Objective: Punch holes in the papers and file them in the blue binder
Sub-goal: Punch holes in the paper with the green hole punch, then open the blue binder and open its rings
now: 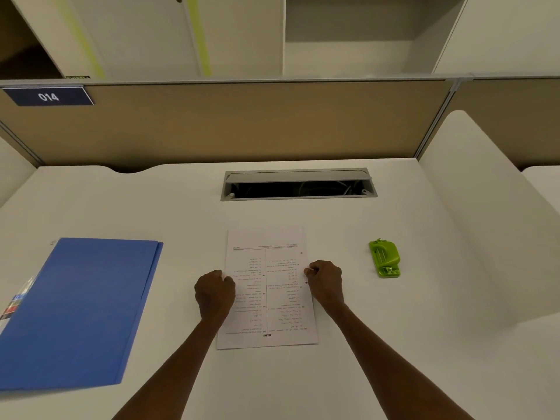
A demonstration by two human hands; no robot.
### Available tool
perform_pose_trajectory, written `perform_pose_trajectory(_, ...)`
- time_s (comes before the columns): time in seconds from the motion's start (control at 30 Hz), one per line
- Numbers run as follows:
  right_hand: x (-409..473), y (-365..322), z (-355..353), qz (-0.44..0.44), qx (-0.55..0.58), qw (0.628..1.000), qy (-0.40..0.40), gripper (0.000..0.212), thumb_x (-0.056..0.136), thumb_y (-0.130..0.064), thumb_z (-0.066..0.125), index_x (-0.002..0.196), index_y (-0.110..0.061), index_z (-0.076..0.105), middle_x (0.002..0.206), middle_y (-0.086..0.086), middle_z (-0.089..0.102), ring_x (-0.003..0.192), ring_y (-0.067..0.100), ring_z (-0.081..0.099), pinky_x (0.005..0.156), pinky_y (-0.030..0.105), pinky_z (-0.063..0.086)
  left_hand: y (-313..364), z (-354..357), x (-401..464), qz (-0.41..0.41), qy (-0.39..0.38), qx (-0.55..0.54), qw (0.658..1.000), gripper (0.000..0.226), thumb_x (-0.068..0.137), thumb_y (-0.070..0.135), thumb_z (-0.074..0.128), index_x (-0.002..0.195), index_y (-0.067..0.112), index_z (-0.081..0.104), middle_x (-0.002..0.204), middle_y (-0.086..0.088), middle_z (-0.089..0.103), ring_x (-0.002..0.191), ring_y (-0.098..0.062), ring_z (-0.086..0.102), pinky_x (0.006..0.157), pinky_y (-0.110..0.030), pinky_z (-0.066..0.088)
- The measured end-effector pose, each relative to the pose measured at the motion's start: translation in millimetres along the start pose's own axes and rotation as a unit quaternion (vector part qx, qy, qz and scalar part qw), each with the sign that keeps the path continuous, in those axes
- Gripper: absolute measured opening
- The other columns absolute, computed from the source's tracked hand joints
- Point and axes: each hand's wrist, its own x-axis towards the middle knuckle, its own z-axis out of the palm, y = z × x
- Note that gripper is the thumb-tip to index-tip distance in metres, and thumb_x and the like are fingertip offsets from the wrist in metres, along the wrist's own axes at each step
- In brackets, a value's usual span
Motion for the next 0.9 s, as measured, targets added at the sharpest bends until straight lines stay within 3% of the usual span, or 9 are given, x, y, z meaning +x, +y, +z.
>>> perform_pose_trajectory(0.03, -0.5, -0.3, -1.7, 0.000, -0.007, 1.000, 0.006, 0.011, 0.089, -0.012, 0.061, 0.088, -0.006, 0.070, 0.087, 0.004, 0.070, 0.079, 0.018, 0.065, 0.072, 0.024, 0.045, -0.9, -1.2, -0.7, 0.001, -0.003, -0.004, 1.000, 0.017, 0.089, 0.014, 0.058, 0.086, 0.000, 0.068, 0.079, -0.009, 0.069, 0.084, -0.025, 0.065, 0.074, -0.023, 0.050)
perform_pose_trajectory(0.07, -2.2, -0.6, -3.3, -0.007, -0.016, 1.000, 0.016, 0.011, 0.089, -0.014, 0.060, 0.082, -0.009, 0.067, 0.080, 0.002, 0.067, 0.075, 0.017, 0.062, 0.072, 0.026, 0.043, -1.8, -3.4, -1.6, -0.007, -0.002, -0.008, 1.000, 0.028, 0.090, 0.017, 0.059, 0.107, -0.004, 0.067, 0.101, -0.016, 0.072, 0.099, -0.029, 0.066, 0.087, -0.031, 0.051)
perform_pose_trajectory(0.13, -4.3, 0.1, -7.6, -0.027, -0.039, 0.998, 0.040, 0.015, 0.090, -0.016, 0.058, 0.076, -0.013, 0.061, 0.074, 0.002, 0.061, 0.072, 0.018, 0.056, 0.070, 0.028, 0.039, -2.5, -8.1, -3.1, -0.014, 0.005, -0.019, 1.000, 0.040, 0.089, 0.017, 0.060, 0.124, -0.002, 0.059, 0.120, -0.019, 0.066, 0.112, -0.031, 0.062, 0.096, -0.036, 0.048)
perform_pose_trajectory(0.27, -16.2, -6.6, -9.1, -0.086, -0.051, 0.992, 0.079, 0.018, 0.093, -0.015, 0.050, 0.087, -0.006, 0.065, 0.086, 0.004, 0.066, 0.079, 0.018, 0.056, 0.069, 0.027, 0.039, -12.3, -26.9, -6.9, -0.017, 0.034, -0.051, 0.998, 0.036, 0.088, 0.013, 0.062, 0.121, 0.000, 0.061, 0.116, -0.016, 0.068, 0.106, -0.028, 0.064, 0.087, -0.029, 0.047)
perform_pose_trajectory(0.4, -37.7, -23.3, 0.7, -0.135, -0.044, 0.987, 0.075, 0.025, 0.091, -0.010, 0.046, 0.068, -0.017, 0.054, 0.070, -0.003, 0.058, 0.065, 0.012, 0.051, 0.059, 0.023, 0.035, -25.6, -51.8, -11.4, -0.022, 0.057, -0.088, 0.994, 0.031, 0.088, 0.010, 0.062, 0.118, 0.002, 0.063, 0.113, -0.013, 0.069, 0.104, -0.024, 0.064, 0.082, -0.022, 0.043)
perform_pose_trajectory(0.47, -52.6, -33.1, 15.2, -0.150, -0.042, 0.986, 0.057, 0.027, 0.090, -0.008, 0.045, 0.065, -0.020, 0.048, 0.066, -0.005, 0.055, 0.062, 0.010, 0.047, 0.056, 0.021, 0.032, -40.3, -70.4, -7.9, -0.037, 0.073, -0.109, 0.991, 0.029, 0.088, 0.009, 0.060, 0.117, 0.004, 0.064, 0.112, -0.011, 0.069, 0.102, -0.023, 0.064, 0.080, -0.022, 0.044)
perform_pose_trajectory(0.63, -87.3, -56.2, 61.3, -0.153, -0.022, 0.988, 0.002, 0.027, 0.088, -0.006, 0.048, 0.062, -0.011, 0.053, 0.061, -0.002, 0.057, 0.062, 0.016, 0.053, 0.055, 0.027, 0.039, -84.6, -122.0, 18.0, -0.038, 0.101, -0.088, 0.990, 0.017, 0.085, 0.001, 0.054, 0.096, 0.007, 0.066, 0.097, -0.011, 0.066, 0.092, -0.028, 0.062, 0.079, -0.033, 0.047)
perform_pose_trajectory(0.77, -117.7, -79.1, 106.8, -0.164, -0.023, 0.986, -0.017, 0.025, 0.088, -0.006, 0.049, 0.064, -0.012, 0.058, 0.063, -0.003, 0.060, 0.062, 0.011, 0.056, 0.055, 0.026, 0.041, -126.9, -170.0, 49.8, -0.019, 0.126, -0.070, 0.989, 0.037, 0.089, 0.002, 0.053, 0.126, 0.003, 0.058, 0.126, -0.019, 0.057, 0.116, -0.033, 0.056, 0.095, -0.041, 0.047)
perform_pose_trajectory(0.9, -142.2, -111.0, 155.6, -0.157, -0.011, 0.986, -0.047, 0.021, 0.089, -0.008, 0.051, 0.075, -0.012, 0.065, 0.073, -0.002, 0.067, 0.068, 0.012, 0.061, 0.063, 0.026, 0.050, -170.2, -217.9, 84.1, -0.023, 0.145, -0.008, 0.989, 0.051, 0.087, 0.007, 0.058, 0.136, 0.001, 0.046, 0.136, -0.025, 0.046, 0.127, -0.040, 0.044, 0.104, -0.051, 0.039)
